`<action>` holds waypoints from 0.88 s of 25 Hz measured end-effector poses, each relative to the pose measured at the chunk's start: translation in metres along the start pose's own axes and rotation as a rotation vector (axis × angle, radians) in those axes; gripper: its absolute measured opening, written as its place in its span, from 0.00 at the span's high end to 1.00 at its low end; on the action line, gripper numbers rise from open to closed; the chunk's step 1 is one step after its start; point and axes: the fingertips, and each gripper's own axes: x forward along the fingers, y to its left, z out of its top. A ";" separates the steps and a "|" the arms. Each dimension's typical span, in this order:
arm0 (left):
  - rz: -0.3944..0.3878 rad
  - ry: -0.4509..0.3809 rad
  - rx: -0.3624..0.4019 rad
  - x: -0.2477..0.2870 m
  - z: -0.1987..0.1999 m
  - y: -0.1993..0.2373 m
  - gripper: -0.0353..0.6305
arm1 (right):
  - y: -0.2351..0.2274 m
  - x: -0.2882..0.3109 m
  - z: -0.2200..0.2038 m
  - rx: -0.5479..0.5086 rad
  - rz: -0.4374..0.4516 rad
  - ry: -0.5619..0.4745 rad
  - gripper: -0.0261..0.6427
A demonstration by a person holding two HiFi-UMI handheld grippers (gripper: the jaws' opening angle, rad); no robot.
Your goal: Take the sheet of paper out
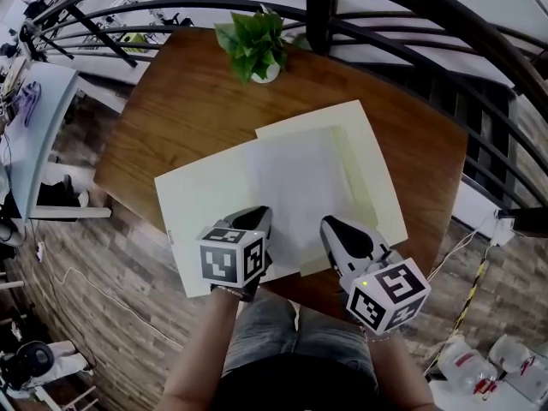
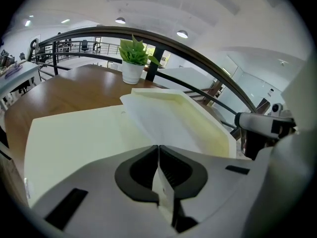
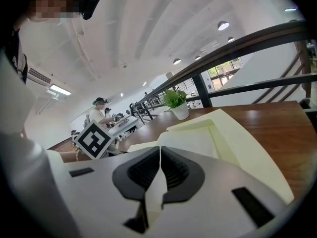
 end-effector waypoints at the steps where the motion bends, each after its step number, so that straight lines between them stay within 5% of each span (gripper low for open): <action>1: 0.001 -0.005 -0.001 -0.004 -0.001 0.004 0.91 | 0.003 0.001 -0.002 -0.002 -0.004 0.001 0.92; 22: -0.008 -0.139 -0.043 -0.118 -0.023 0.084 0.91 | 0.092 0.018 -0.005 -0.100 -0.062 -0.039 0.92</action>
